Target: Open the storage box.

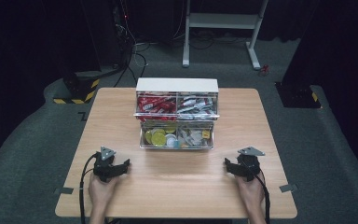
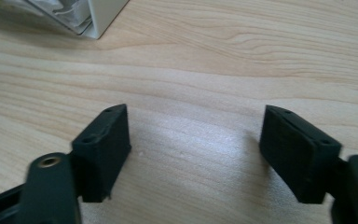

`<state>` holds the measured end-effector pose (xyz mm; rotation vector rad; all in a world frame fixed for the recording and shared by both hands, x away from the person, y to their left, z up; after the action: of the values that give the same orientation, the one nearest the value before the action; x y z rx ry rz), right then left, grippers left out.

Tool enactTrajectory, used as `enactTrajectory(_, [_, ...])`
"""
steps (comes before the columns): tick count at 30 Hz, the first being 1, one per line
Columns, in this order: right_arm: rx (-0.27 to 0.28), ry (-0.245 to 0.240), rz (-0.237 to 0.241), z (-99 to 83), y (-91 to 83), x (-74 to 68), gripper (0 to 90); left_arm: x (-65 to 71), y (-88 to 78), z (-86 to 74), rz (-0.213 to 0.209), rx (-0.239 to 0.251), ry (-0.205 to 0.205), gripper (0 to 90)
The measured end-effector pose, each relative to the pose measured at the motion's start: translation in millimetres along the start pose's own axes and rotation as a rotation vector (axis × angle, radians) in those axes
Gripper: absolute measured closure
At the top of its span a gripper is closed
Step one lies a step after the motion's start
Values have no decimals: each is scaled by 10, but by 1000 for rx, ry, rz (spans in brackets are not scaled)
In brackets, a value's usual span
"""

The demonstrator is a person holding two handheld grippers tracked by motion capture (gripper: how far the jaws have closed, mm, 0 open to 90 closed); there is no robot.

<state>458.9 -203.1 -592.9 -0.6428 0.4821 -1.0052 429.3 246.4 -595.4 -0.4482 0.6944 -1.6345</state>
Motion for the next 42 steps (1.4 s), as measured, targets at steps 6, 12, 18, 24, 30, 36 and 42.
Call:
enactTrajectory(6, [-7,10,-4,-10,0,11,188,0,0,0,0,1,0,238])
enactTrajectory(12, [-6,14,-11,-14,-4,13,188,2,1,3,0,3,-5,239])
enactTrajectory(18, [-6,7,-8,-29,-19,-12,193,3,1,4,-1,5,-11,240])
enactTrajectory(24, [4,-1,-2,-45,-58,-36,305,2,1,3,-2,4,-10,240])
enactTrajectory(30, [11,-6,21,-53,-79,-67,371,3,0,3,-3,4,-12,240])
enactTrajectory(36, [48,0,51,-35,-118,-81,417,3,0,4,-3,4,-13,240])
enactTrajectory(42, [89,5,75,12,-156,-119,452,3,0,4,-3,4,-8,240])
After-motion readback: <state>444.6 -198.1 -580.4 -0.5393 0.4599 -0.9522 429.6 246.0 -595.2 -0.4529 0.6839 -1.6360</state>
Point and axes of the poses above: each handheld gripper's, and its own axes: y roughly forward along the jaws, z roughly out of its top, x roughly to its right, the point moved 10 cm from there along y, roughly forward along the jaws, and after that the axes turned 8 degrees about z, right-handed, at the moved point
